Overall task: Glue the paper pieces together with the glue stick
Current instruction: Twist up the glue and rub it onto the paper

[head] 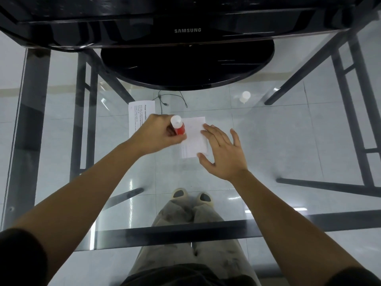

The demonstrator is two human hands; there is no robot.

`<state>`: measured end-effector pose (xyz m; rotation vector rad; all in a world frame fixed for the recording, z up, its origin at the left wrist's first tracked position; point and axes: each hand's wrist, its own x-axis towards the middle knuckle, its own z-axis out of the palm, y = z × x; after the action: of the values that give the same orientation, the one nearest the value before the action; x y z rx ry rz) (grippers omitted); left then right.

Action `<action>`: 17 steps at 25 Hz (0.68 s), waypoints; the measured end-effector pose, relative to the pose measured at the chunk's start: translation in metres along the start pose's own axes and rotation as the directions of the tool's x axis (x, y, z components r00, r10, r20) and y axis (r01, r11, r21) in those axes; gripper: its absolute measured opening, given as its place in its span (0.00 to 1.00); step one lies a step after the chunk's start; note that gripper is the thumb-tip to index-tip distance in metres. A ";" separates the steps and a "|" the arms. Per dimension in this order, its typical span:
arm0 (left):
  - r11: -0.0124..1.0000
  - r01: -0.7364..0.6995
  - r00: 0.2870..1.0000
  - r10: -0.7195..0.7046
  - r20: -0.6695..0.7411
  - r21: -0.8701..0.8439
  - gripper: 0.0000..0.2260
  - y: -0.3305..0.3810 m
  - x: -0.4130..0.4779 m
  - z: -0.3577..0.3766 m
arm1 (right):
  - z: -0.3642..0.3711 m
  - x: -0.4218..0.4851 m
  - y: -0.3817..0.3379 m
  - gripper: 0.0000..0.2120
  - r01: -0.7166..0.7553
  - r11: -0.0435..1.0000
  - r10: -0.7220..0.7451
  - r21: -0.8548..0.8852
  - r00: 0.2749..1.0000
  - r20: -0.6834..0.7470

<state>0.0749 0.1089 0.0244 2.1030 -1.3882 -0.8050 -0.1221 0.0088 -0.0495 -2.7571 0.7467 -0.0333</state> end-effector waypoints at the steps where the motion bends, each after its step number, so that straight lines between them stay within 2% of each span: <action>1: 1.000 0.022 0.999 -0.022 -0.042 0.001 0.08 -0.002 0.006 -0.003 | 0.000 0.000 0.000 0.30 -0.001 1.000 0.001 -0.002 1.000 0.006; 3: 0.999 0.050 0.988 -0.048 -0.145 0.009 0.07 -0.004 0.011 -0.006 | 0.000 0.000 0.001 0.30 -0.004 1.000 0.004 0.006 1.000 0.020; 5: 0.999 0.029 0.987 -0.032 -0.155 -0.018 0.07 -0.001 0.006 -0.001 | 0.000 0.000 0.000 0.30 -0.001 1.000 0.001 0.009 1.000 0.021; 8: 0.999 -0.054 0.998 0.054 0.020 -0.003 0.09 0.007 -0.005 0.012 | -0.001 0.000 0.000 0.30 0.000 1.000 0.000 0.024 1.000 0.004; 10: 0.998 -0.069 0.994 0.068 0.086 0.005 0.09 0.008 0.000 0.011 | -0.001 0.000 0.000 0.30 0.000 1.000 0.000 0.029 1.000 0.006; 12: 0.999 -0.049 0.997 0.049 0.056 0.005 0.07 0.005 0.016 0.001 | -0.001 0.000 0.000 0.29 0.002 1.000 -0.002 0.028 1.000 0.008; 16: 0.997 -0.033 0.991 0.042 -0.125 0.076 0.07 0.001 0.037 -0.013 | -0.001 0.000 0.000 0.29 0.004 0.999 -0.004 0.035 1.000 -0.001; 17: 0.996 -0.050 0.992 0.058 -0.114 0.080 0.07 0.002 0.035 -0.011 | -0.001 -0.001 -0.001 0.29 0.006 0.999 -0.006 0.037 1.000 -0.008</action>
<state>0.0920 0.0766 0.0266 2.1242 -1.4281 -0.6070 -0.1224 0.0095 -0.0486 -2.7254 0.7322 -0.0593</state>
